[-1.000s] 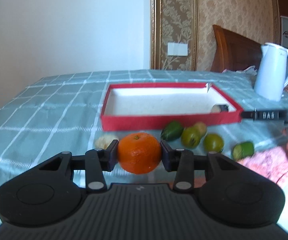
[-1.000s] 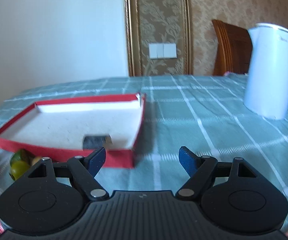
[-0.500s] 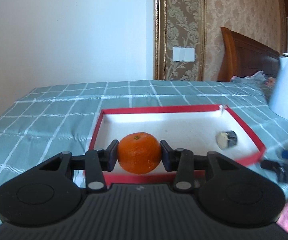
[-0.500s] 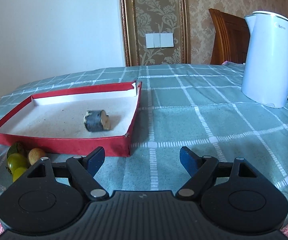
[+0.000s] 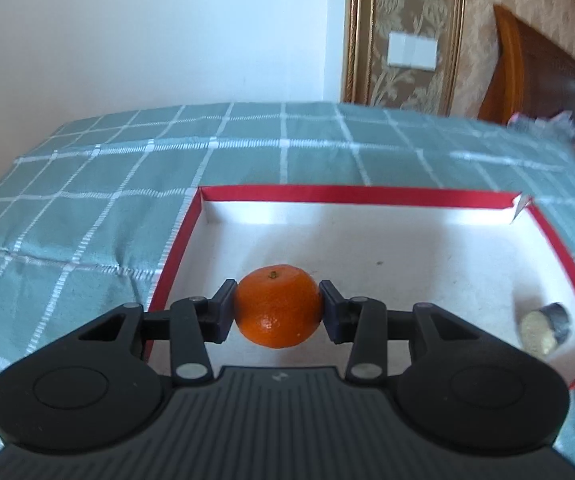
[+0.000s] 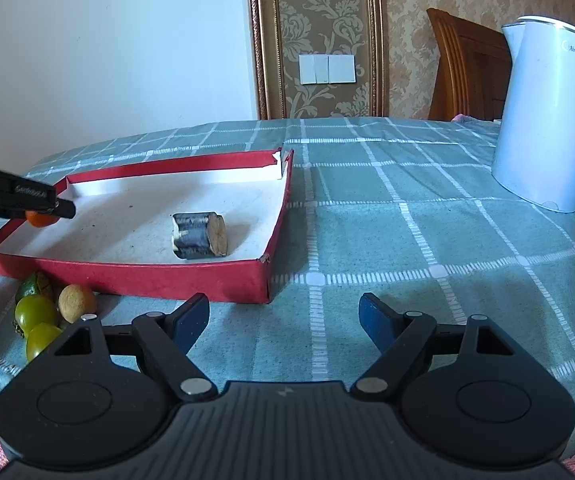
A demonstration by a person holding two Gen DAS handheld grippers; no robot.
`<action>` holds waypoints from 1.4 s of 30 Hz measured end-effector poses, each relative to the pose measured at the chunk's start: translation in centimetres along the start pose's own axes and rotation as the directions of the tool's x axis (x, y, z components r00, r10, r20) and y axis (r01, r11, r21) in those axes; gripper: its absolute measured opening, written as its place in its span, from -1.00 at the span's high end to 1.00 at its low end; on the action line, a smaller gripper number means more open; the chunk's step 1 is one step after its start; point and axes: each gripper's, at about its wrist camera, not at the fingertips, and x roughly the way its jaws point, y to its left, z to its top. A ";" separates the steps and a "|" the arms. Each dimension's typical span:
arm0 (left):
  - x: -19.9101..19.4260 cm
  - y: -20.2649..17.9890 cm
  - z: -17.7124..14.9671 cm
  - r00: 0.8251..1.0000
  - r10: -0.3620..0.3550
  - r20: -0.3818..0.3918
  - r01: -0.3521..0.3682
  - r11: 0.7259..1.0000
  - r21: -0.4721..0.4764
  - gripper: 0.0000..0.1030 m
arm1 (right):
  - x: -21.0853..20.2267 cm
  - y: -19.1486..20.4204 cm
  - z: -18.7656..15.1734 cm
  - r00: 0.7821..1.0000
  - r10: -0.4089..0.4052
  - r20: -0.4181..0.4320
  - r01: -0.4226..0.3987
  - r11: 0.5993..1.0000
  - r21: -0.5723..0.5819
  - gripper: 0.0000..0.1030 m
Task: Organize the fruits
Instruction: 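Carry the tangerine into the tray and open the left gripper, then move the right tool to the green cucumber piece and grasp it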
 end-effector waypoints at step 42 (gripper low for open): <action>-17.0 -0.2 -16.0 0.973 -0.027 0.231 -0.005 0.991 0.135 -0.97 | 0.1 -0.5 0.0 1.000 0.011 -0.014 -0.010 1.000 0.018 -0.60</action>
